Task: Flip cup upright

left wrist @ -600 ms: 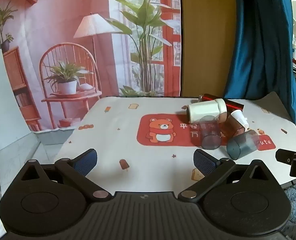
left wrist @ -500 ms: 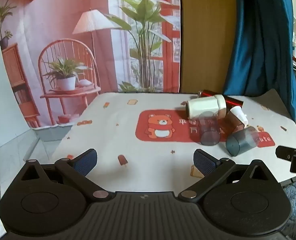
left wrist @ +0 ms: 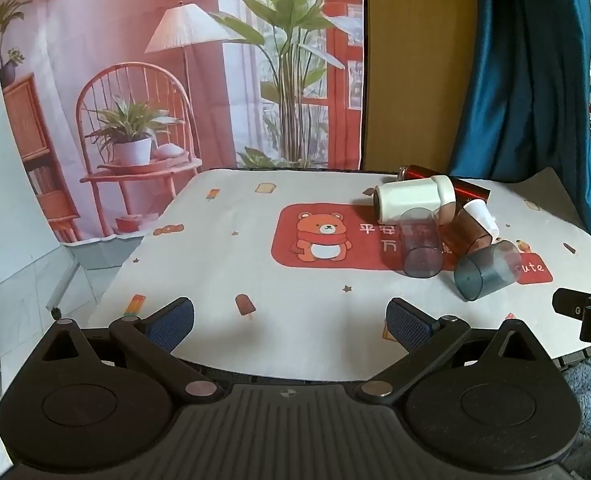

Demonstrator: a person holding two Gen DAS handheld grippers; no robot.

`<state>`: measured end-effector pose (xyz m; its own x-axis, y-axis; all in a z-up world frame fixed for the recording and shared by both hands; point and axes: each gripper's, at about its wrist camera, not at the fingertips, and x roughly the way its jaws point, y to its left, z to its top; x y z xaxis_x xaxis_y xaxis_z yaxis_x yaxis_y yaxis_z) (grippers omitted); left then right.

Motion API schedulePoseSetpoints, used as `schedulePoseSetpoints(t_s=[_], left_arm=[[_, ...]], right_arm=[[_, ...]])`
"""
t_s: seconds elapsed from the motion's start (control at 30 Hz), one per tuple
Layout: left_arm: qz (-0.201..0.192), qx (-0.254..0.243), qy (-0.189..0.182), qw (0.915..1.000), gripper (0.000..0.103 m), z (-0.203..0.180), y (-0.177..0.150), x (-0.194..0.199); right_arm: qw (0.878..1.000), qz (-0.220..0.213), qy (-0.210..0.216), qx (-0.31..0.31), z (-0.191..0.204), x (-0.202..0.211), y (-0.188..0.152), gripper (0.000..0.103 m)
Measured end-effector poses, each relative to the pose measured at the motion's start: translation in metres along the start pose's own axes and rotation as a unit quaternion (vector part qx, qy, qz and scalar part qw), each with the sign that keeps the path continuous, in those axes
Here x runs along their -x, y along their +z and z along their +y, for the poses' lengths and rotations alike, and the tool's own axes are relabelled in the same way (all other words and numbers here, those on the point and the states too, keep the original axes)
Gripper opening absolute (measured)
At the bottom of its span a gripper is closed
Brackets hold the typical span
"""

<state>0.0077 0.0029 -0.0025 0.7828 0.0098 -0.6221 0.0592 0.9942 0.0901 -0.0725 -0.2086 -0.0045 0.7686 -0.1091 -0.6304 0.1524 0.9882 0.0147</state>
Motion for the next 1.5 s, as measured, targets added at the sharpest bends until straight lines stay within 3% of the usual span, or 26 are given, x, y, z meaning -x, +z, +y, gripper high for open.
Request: schedulePoseSetpoints(t_s=[1.5], left_arm=[[0.008,0.002,-0.001,1.0,0.103,0.0004,-0.0068,-0.0064]], right_arm=[[1.0,0.009,-0.001,0.001,0.0041,-0.0034,-0.0047,0.103]])
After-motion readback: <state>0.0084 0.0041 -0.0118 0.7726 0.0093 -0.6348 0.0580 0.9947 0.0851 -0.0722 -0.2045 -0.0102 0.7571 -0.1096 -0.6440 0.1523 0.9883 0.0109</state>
